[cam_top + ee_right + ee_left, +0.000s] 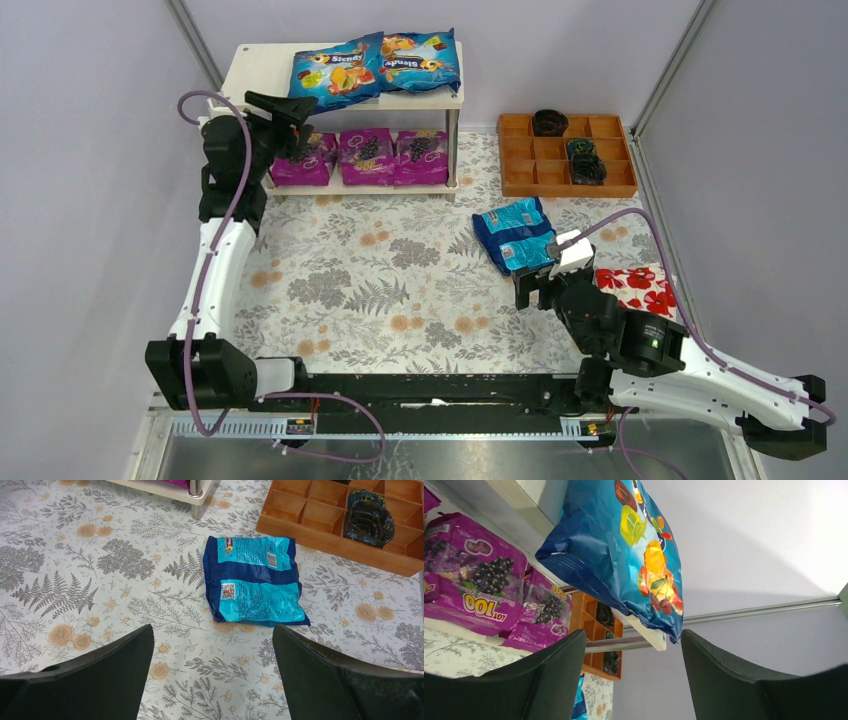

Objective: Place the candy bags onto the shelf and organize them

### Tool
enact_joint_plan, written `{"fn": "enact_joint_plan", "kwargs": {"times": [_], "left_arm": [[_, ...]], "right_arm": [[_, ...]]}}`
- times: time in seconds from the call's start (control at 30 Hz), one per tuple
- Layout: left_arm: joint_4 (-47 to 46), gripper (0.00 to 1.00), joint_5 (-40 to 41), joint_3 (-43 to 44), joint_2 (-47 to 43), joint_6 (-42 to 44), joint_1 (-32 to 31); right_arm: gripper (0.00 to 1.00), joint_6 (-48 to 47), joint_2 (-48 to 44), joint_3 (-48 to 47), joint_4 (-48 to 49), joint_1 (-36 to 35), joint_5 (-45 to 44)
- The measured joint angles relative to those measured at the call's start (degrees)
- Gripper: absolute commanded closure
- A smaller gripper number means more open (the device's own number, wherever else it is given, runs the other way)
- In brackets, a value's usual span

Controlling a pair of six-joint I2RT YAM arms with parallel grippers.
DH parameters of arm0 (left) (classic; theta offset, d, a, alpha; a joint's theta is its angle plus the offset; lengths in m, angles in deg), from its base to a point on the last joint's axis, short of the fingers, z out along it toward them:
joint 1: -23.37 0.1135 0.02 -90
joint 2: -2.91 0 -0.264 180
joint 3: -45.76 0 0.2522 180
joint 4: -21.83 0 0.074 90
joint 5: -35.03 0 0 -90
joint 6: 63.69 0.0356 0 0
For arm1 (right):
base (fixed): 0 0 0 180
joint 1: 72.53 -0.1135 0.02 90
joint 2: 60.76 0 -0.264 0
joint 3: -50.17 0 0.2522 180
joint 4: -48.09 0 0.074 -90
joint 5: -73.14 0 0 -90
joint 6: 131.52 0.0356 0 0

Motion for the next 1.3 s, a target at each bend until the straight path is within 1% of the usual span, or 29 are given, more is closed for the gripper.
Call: {"fn": "enact_joint_plan", "kwargs": {"times": [0.1, 0.2, 0.3, 0.4, 0.43, 0.63, 0.67, 0.73, 0.97, 1.2, 1.27, 1.3], "left_arm": [[-1.05, 0.31, 0.42, 0.02, 0.81, -1.31, 0.00], [-1.88, 0.39, 0.44, 0.13, 2.82, -1.77, 0.00], [-3.52, 0.44, 0.72, 0.17, 5.14, -1.77, -0.02], [-5.18, 0.57, 1.57, 0.20, 6.25, -1.27, -0.11], [-5.68, 0.59, 1.70, 0.20, 6.29, -1.38, -0.17], [-9.29, 0.62, 2.60, 0.22, 6.45, -1.03, -0.85], [-9.88, 0.64, 2.78, 0.22, 6.67, -1.01, -0.96], [-10.97, 0.70, 3.28, 0.39, 7.37, -0.61, -1.16], [-11.02, 0.71, 6.01, 3.87, 10.58, 1.92, -2.56], [-11.06, 0.72, 7.06, 6.36, 12.83, 4.22, -2.69], [-11.04, 0.69, 7.32, 6.40, 12.87, 4.92, -2.73], [-11.04, 0.64, 7.45, 6.43, 12.87, 5.27, -2.78]], "right_arm": [[0.05, 0.00, 0.02, 0.00, 0.02, 0.00, 0.00], [0.05, 0.02, 0.24, 0.00, 0.00, 0.00, 0.00], [0.05, 0.09, 0.52, 0.11, 0.07, 0.00, 0.00], [0.05, 0.20, 0.72, 0.52, 0.04, 0.00, -0.02], [0.05, 0.20, 0.87, 0.59, 0.04, 0.00, 0.00], [0.05, 0.24, 1.86, 0.63, 0.04, 0.00, 0.00], [0.05, 0.31, 1.97, 0.63, 0.04, 0.00, 0.00], [0.05, 0.42, 2.08, 0.74, 0.09, 0.00, 0.02], [0.05, 0.59, 2.73, 0.96, 0.09, 0.00, 0.85], [0.05, 0.61, 2.86, 1.14, 0.26, 0.00, 1.01], [0.05, 0.59, 3.10, 1.16, 0.48, 0.00, 1.01], [0.05, 0.59, 3.30, 1.16, 0.55, 0.00, 1.01]]}}
